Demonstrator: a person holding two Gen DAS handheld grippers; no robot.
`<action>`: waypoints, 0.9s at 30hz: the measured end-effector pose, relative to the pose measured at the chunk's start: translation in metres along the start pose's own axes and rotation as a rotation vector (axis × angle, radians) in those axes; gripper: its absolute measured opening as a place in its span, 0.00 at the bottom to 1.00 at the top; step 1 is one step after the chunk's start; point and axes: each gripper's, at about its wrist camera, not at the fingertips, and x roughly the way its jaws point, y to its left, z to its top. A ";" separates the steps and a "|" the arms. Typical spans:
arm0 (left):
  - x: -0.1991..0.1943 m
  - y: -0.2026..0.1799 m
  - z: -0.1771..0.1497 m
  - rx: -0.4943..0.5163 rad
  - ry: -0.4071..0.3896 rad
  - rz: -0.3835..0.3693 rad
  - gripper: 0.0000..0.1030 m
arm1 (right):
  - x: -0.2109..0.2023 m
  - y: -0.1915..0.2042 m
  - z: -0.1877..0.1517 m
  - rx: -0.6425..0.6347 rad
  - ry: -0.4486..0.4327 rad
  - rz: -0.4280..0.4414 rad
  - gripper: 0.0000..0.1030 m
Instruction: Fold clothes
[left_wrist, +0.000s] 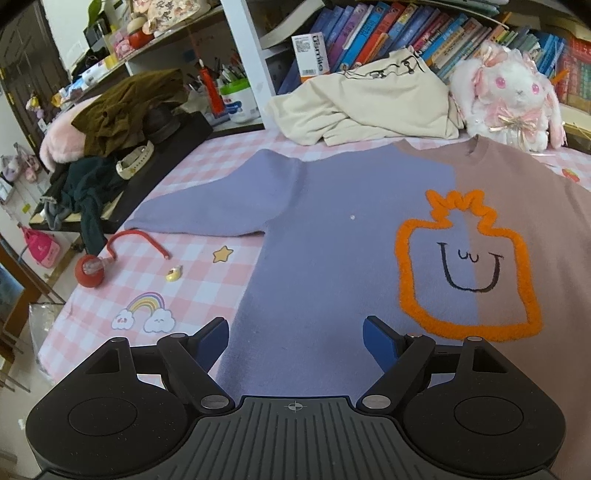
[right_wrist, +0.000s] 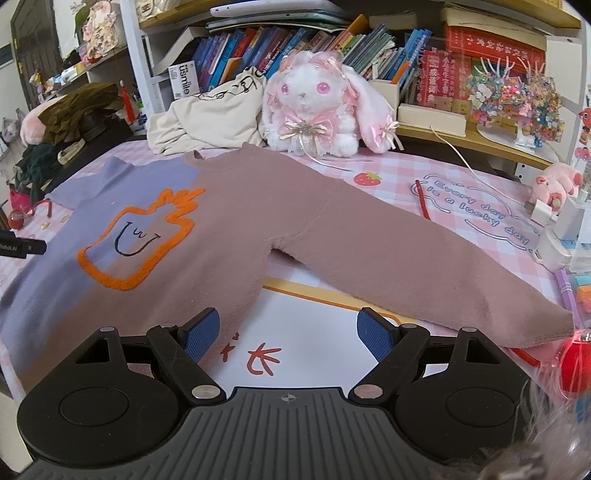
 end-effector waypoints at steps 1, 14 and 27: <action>0.000 -0.001 0.000 0.005 0.002 -0.002 0.80 | 0.000 -0.001 0.000 0.007 0.000 -0.001 0.79; 0.000 -0.008 0.004 0.026 -0.013 -0.016 0.80 | -0.002 -0.004 -0.003 0.037 -0.001 -0.015 0.81; 0.000 -0.006 0.016 0.011 -0.041 -0.041 0.80 | -0.002 0.005 -0.007 0.041 0.011 -0.034 0.81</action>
